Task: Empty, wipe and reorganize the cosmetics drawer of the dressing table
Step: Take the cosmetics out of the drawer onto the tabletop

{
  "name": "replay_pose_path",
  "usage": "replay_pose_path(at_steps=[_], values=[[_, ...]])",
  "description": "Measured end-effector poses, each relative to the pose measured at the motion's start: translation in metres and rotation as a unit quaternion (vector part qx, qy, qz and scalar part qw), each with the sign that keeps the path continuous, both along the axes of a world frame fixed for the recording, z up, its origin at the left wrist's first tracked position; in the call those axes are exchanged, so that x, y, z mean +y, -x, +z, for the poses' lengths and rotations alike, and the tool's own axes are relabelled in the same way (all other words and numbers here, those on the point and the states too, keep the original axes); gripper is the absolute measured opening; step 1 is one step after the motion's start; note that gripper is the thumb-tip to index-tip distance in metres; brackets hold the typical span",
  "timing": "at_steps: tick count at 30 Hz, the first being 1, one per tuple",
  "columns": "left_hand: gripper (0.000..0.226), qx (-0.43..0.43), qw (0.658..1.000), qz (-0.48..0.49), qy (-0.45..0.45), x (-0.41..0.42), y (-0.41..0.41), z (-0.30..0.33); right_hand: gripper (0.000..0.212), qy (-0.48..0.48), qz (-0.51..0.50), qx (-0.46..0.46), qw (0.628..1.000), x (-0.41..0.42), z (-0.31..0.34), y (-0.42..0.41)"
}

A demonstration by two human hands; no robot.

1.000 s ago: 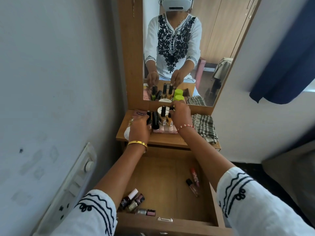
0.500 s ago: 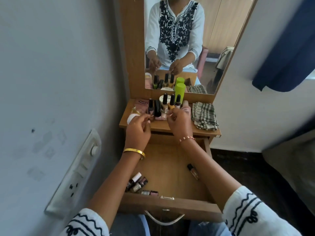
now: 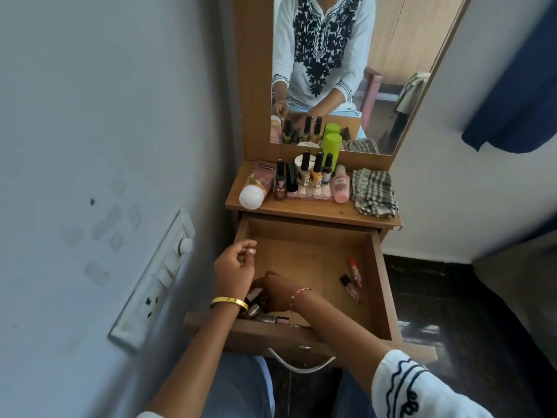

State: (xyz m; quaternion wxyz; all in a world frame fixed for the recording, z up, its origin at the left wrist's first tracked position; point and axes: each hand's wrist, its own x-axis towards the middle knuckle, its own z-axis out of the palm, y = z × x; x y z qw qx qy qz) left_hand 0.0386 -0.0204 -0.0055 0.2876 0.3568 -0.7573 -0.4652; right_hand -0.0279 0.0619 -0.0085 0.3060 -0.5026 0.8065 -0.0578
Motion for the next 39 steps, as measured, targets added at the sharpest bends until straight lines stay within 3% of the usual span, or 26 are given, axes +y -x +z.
replay_pose_path(at_steps=[9,14,16,19,26,30,34,39], values=[[0.018,-0.002,0.999,-0.007,-0.049,-0.002,-0.002,-0.003,0.053,-0.041,-0.009,0.043,0.998,-0.005,-0.013,0.004],[0.022,-0.140,0.985,-0.089,-0.043,-0.003,0.000,-0.011,0.049,-0.038,-0.036,0.028,0.998,0.001,-0.014,0.011],[0.029,-0.219,0.965,-0.144,0.001,-0.002,0.000,-0.015,0.049,-0.039,-0.047,0.025,0.998,0.006,-0.015,0.016],[0.037,-0.343,0.909,-0.229,0.064,0.005,0.003,-0.017,0.048,-0.038,-0.061,0.019,0.997,0.013,-0.015,0.024],[0.024,-0.471,0.822,-0.287,0.142,0.007,0.010,-0.016,0.045,-0.012,-0.109,-0.048,0.993,0.018,-0.021,0.027],[0.029,-0.506,0.799,-0.289,0.145,0.007,0.013,-0.007,0.051,0.005,-0.120,-0.050,0.991,0.020,-0.022,0.026],[0.029,-0.490,0.819,-0.265,0.141,0.007,0.013,-0.013,0.054,0.017,-0.154,-0.083,0.984,0.028,-0.021,0.031],[0.031,-0.376,0.893,-0.198,0.152,0.006,0.007,-0.016,0.034,0.055,-0.178,-0.107,0.977,0.042,-0.001,0.047]])
